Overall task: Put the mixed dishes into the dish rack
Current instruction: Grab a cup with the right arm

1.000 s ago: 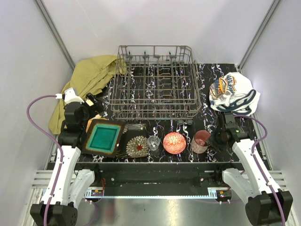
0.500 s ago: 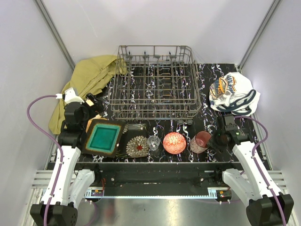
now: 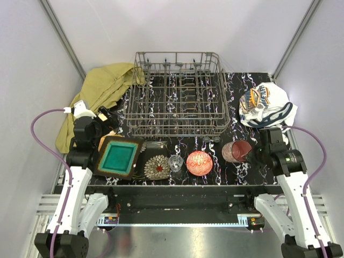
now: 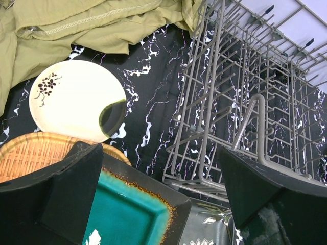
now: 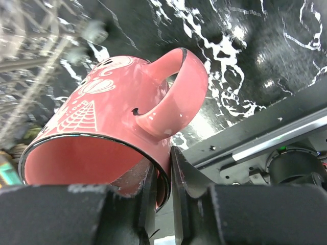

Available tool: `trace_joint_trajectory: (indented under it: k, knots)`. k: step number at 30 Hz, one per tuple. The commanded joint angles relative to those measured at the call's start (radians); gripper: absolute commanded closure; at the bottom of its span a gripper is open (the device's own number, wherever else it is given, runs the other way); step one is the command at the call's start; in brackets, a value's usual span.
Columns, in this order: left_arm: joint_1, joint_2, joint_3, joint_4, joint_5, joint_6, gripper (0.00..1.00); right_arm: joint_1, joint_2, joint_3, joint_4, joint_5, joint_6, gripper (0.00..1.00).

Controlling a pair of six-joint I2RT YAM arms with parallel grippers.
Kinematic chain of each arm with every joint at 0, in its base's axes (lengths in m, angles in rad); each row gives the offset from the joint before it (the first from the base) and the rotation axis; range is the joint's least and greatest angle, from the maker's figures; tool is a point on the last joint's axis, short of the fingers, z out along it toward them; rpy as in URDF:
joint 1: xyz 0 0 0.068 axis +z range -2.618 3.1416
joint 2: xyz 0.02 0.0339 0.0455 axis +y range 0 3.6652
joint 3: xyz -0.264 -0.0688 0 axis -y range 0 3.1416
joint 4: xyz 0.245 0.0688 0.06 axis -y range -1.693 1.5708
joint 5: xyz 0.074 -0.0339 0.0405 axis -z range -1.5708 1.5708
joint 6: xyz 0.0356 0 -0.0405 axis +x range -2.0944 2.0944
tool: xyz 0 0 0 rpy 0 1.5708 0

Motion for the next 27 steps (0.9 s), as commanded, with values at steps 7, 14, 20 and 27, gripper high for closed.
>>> trace_joint_trajectory:
  k: [7, 14, 20, 27]
  knots:
    - [0.007, -0.027, 0.076, -0.012, 0.034, 0.030, 0.01, 0.008, -0.015, 0.277, -0.040, 0.011, 0.006, 1.00]
    - [0.008, -0.053, 0.161, -0.067, 0.173, 0.086, 0.01, 0.008, 0.059, 0.449, 0.003, -0.118, -0.065, 1.00]
    - [0.005, -0.073, 0.248, -0.080, 0.305, 0.082, 0.01, 0.010, 0.171, 0.530, 0.091, -0.221, -0.144, 1.00]
    - [0.007, -0.027, 0.336, -0.051, 0.486, 0.002, 0.01, 0.008, 0.300, 0.650, 0.253, -0.414, -0.171, 1.00]
